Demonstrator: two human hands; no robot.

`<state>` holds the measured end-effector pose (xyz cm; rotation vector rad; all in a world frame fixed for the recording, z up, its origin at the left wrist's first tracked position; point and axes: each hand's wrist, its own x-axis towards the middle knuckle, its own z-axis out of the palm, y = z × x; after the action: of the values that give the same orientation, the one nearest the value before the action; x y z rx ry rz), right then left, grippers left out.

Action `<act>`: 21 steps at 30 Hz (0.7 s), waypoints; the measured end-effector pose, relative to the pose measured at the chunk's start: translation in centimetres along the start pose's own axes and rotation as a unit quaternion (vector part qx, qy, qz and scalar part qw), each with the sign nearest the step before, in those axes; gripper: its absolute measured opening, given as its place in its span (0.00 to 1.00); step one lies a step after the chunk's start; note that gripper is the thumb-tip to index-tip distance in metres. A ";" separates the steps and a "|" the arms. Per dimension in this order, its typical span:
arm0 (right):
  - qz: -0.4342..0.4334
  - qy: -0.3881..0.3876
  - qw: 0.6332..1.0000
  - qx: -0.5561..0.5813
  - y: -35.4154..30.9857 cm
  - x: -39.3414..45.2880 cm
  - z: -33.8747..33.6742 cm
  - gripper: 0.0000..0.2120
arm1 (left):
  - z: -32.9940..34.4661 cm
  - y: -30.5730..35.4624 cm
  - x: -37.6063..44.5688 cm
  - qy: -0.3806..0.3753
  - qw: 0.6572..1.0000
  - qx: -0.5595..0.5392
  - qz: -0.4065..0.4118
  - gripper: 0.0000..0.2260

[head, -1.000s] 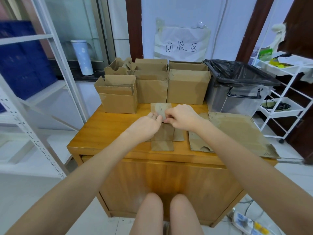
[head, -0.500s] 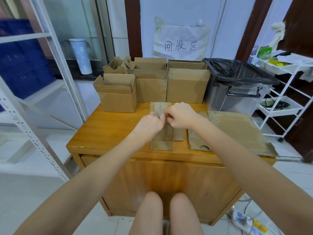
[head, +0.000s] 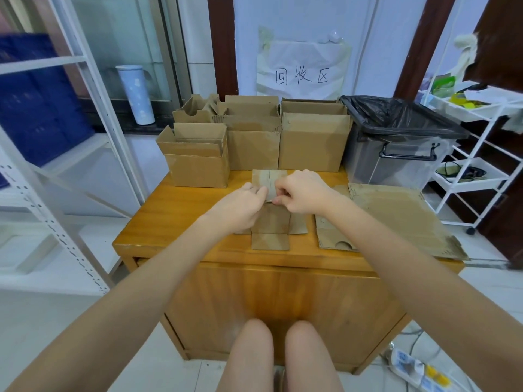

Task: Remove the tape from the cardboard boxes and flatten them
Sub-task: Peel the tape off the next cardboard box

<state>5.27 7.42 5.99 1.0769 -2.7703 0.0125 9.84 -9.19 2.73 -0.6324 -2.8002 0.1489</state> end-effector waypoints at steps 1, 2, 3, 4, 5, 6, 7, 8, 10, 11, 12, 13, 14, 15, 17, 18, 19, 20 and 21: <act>0.000 0.000 1.000 -0.003 0.0 0.0 0.0 0.12 | -0.2 0.1 0.2 -0.014 1.000 0.007 -0.001 0.08; 0.001 0.000 1.000 -0.006 -0.1 0.0 0.1 0.11 | -0.4 0.3 0.3 -0.025 1.000 0.014 -0.003 0.10; 0.001 0.001 1.000 -0.008 -0.1 0.0 0.1 0.11 | -0.5 0.4 0.4 -0.031 0.999 0.019 -0.005 0.12; 0.001 0.001 1.000 -0.009 -0.1 0.0 0.1 0.11 | -0.6 0.6 0.4 -0.033 0.999 0.023 -0.005 0.14; 0.001 0.001 1.000 -0.009 -0.1 0.0 0.1 0.11 | -0.6 0.8 0.4 -0.032 0.999 0.026 -0.005 0.16; 0.001 0.000 1.000 -0.009 -0.1 0.0 0.0 0.11 | -0.6 0.9 0.3 -0.030 0.999 0.029 -0.005 0.17; 0.000 -0.003 1.000 -0.009 -0.2 -0.1 -0.1 0.11 | -0.5 0.9 0.3 -0.029 0.999 0.031 -0.005 0.16; -0.003 -0.005 1.000 -0.012 -0.2 -0.1 -0.1 0.11 | -0.5 0.9 0.3 -0.026 0.999 0.034 -0.002 0.16; -0.012 -0.004 1.000 -0.022 -0.4 -0.1 -0.2 0.10 | -0.3 0.8 0.5 -0.014 0.999 0.049 0.007 0.14; -0.016 -0.002 0.999 -0.028 -0.5 -0.2 -0.3 0.09 | -0.2 0.8 0.7 -0.012 0.998 0.056 0.005 0.13; -0.018 0.000 0.999 -0.033 -0.6 -0.2 -0.3 0.08 | -0.1 0.9 0.8 -0.015 0.998 0.063 -0.003 0.14; -0.018 0.001 0.999 -0.036 -0.6 -0.2 -0.3 0.07 | -0.1 1.2 1.0 -0.020 0.997 0.070 -0.012 0.14; -0.017 0.003 0.999 -0.038 -0.6 -0.2 -0.3 0.07 | -0.1 1.4 1.1 -0.026 0.996 0.078 -0.021 0.16; -0.015 0.003 0.999 -0.037 -0.6 -0.2 -0.3 0.07 | -0.1 1.6 1.2 -0.029 0.996 0.084 -0.027 0.17; -0.013 0.002 0.999 -0.033 -0.5 -0.2 -0.2 0.06 | 0.0 1.7 1.4 -0.035 0.995 0.090 -0.030 0.18; -0.010 0.001 0.999 -0.032 -0.4 -0.1 -0.1 0.06 | 0.1 1.7 1.6 -0.040 0.995 0.092 -0.027 0.18; -0.007 0.002 0.999 -0.031 -0.4 -0.1 -0.1 0.06 | 0.1 1.7 1.7 -0.045 0.994 0.097 -0.025 0.19; -0.004 0.003 1.000 -0.030 -0.3 -0.1 0.0 0.05 | 0.1 1.6 1.7 -0.046 0.993 0.102 -0.023 0.19; -0.003 0.004 1.000 -0.029 -0.3 -0.1 0.0 0.05 | 0.1 1.7 1.8 -0.042 0.993 0.105 -0.017 0.19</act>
<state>5.54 7.25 5.98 1.0694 -2.7426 -0.0647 8.94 -6.92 2.79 -0.5381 -2.8221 0.4652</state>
